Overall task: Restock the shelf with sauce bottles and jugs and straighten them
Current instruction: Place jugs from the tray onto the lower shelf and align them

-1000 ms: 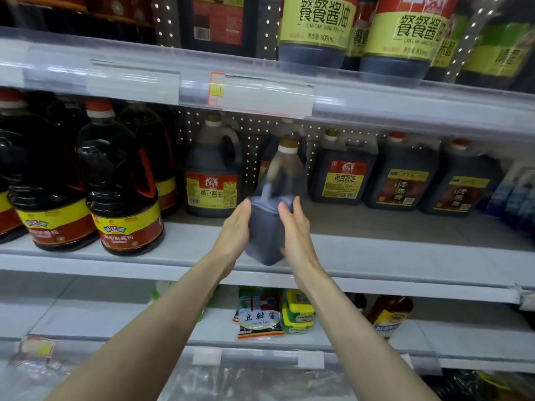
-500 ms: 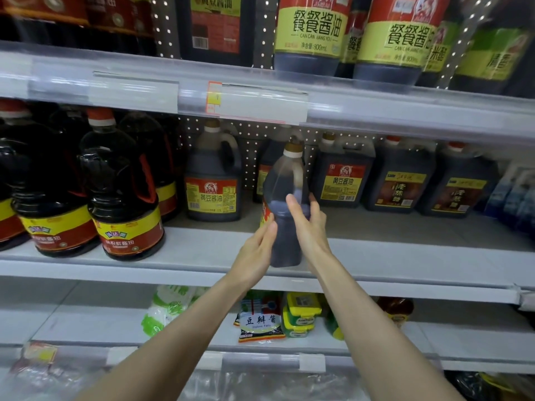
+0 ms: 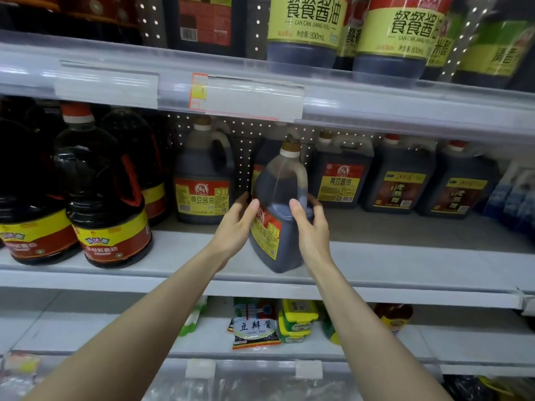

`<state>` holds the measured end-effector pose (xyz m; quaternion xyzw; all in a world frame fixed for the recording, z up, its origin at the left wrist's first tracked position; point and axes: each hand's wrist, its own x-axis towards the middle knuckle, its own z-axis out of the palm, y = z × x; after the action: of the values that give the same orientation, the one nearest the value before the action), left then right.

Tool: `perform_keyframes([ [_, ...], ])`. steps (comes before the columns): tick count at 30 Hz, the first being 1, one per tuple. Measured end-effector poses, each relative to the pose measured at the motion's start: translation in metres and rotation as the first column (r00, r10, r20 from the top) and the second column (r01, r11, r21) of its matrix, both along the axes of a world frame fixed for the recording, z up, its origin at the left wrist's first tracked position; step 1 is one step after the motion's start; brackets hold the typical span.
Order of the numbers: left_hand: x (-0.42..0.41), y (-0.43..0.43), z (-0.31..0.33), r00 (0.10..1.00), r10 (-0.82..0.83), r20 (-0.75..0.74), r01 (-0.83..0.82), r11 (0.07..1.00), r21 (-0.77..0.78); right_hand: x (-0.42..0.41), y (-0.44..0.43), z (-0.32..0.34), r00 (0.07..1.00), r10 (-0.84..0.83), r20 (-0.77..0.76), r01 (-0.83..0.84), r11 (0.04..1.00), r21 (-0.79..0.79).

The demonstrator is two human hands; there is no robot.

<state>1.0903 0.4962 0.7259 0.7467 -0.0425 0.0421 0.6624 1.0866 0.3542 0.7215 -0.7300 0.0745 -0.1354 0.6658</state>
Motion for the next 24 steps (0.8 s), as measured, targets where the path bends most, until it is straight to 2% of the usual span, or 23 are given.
perform_keyframes([
  [5,0.029,-0.001,0.000,0.997,-0.072,0.015,0.072,0.996,0.045,0.014,-0.023,0.001,0.990,0.140,-0.021,-0.139,0.990,0.038],
  [11,0.043,-0.007,-0.003,0.999,-0.047,-0.012,0.047,0.999,0.018,0.030,-0.041,-0.001,0.971,0.227,-0.070,-0.224,0.973,0.051],
  [18,0.040,-0.014,-0.019,0.992,0.127,-0.004,-0.127,0.992,0.012,0.036,-0.045,-0.002,0.963,0.244,-0.114,-0.226,0.962,0.155],
  [24,0.024,-0.026,-0.018,0.955,0.294,-0.030,-0.286,0.946,0.152,0.036,-0.045,0.011,0.978,0.174,-0.116,-0.156,0.977,0.147],
])
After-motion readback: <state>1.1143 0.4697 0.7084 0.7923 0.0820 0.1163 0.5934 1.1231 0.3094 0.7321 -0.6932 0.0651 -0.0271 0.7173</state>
